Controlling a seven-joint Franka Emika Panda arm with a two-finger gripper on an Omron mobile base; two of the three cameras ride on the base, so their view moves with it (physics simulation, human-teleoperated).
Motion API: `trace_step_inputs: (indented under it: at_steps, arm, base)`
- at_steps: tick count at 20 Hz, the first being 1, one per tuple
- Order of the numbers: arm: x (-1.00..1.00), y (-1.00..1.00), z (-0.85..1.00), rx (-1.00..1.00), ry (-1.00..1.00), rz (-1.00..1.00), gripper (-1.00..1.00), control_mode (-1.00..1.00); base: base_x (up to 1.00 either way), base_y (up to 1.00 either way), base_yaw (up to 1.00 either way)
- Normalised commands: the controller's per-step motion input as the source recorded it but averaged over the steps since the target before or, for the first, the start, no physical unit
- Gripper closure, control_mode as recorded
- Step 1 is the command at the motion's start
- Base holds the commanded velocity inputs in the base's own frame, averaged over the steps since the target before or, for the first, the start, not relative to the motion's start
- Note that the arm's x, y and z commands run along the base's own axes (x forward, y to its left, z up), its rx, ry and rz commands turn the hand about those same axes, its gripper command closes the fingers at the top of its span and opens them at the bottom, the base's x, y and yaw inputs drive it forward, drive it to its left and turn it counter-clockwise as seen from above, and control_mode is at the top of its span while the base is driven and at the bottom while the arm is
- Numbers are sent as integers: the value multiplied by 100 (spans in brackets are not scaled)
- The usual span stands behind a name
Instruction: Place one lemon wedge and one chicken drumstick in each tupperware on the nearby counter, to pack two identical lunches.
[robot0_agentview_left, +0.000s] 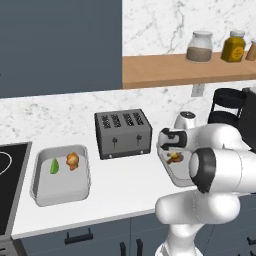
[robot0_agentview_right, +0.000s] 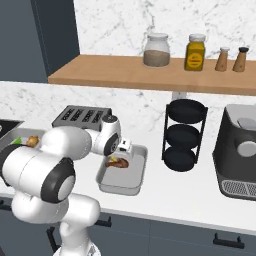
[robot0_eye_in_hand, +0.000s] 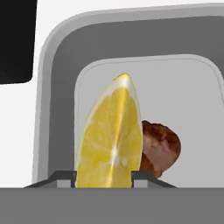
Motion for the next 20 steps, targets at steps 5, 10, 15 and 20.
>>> trace_step_inputs:
  at_steps: [5, 10, 15, 20]
  arm:
    - [-2, -4, 0, 1, 0, -11, 100, -100]
    - [-20, -14, 28, 0, -1, -4, 100, -100]
    - [-43, -38, 61, 0, 0, 0, 100, -100]
    - [-34, -20, 0, 0, 8, 0, 100, -100]
  base:
    - [0, 0, 0]
    - [0, 0, 0]
    - [0, 0, 0]
    - [0, 0, 0]
